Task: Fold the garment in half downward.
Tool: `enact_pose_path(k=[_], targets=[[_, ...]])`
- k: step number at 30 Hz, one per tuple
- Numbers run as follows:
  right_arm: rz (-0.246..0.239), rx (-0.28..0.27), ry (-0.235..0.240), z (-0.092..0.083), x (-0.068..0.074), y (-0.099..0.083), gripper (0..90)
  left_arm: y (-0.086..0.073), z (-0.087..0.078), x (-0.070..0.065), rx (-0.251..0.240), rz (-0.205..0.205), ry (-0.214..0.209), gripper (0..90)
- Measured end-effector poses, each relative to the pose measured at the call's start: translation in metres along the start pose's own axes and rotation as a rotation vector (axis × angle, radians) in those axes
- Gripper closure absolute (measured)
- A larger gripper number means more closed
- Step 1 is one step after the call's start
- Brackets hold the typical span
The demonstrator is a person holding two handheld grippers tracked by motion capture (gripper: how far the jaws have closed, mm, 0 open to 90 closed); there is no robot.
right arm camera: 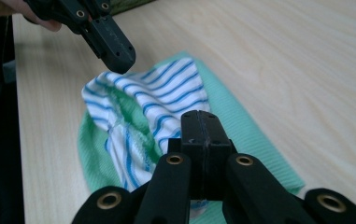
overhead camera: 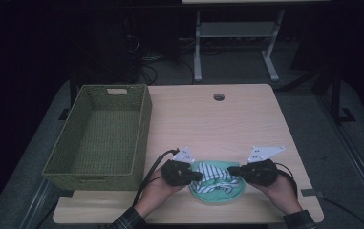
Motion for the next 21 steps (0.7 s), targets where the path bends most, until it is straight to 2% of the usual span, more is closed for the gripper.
enact_pose_path(k=[8, 15, 21], targets=[[0.0, 0.051, 0.018, 0.001, 0.008, -0.019, 89.7, -0.007, 0.012, -0.011, 0.043, 0.024, -0.034, 89.2], [-0.04, 0.131, 0.007, 0.013, 0.016, -0.034, 89.7, -0.013, 0.021, -0.018, 0.112, 0.078, -0.026, 88.4], [-0.055, 0.143, 0.005, 0.016, 0.017, -0.042, 89.9, -0.016, 0.022, -0.019, 0.118, 0.075, -0.025, 88.6]])
Point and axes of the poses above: each handheld gripper's, and its own axes: z roughly forward along the jaws, y roughly out of its top, x roughly to its left, the point moved 4 cm from there along z, roughly forward along the jaws, and after that the axes turned 8 degrees about z, right-handed, at the moved point
